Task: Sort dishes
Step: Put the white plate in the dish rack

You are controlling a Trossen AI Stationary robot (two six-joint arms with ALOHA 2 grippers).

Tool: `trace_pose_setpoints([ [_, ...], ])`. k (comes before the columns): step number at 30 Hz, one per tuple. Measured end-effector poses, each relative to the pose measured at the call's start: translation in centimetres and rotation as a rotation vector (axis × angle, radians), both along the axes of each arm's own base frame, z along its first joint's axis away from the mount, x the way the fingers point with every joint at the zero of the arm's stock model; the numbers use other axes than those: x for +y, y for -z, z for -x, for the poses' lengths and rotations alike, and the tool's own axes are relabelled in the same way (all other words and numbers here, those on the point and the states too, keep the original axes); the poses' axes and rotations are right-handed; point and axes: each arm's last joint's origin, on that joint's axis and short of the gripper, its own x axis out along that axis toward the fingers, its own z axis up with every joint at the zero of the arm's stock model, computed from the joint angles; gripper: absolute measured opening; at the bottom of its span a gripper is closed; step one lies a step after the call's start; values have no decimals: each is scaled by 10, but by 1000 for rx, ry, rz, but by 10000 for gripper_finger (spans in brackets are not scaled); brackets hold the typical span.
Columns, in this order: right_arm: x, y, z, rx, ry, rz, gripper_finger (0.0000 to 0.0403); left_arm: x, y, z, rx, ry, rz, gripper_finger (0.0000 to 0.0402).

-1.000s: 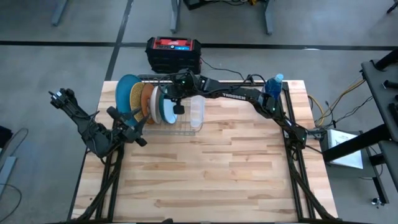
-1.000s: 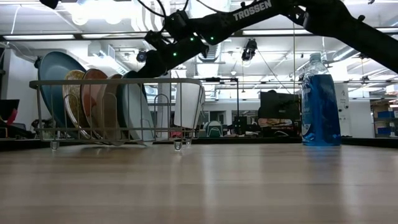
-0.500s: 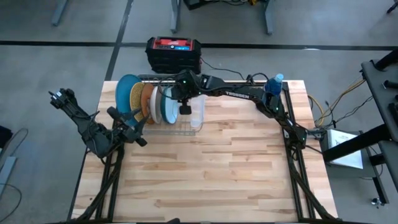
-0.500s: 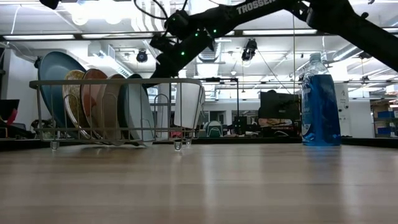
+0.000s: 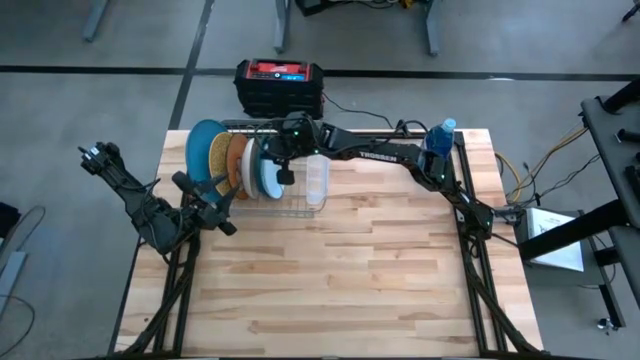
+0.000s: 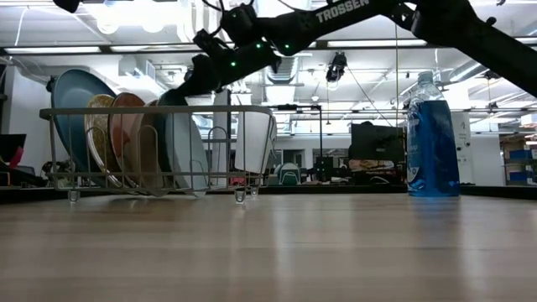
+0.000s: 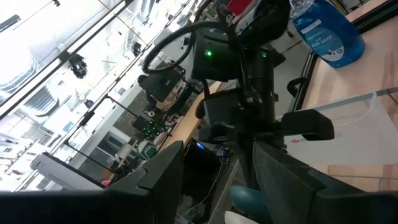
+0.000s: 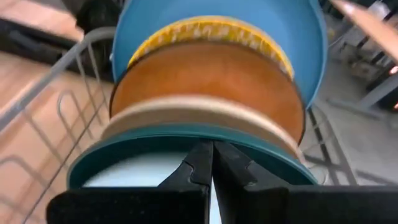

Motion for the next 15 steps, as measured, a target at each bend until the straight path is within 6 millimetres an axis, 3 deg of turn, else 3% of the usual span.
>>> trace_pose_setpoints([
  [5, 2, 0, -4, -45, 1, 1, 0, 0, 0, 0, 0, 0, 0, 182],
  [15, 2, 26, -1, 23, 61, 7, 0, 0, 0, 0, 0, 0, 0, 182],
])
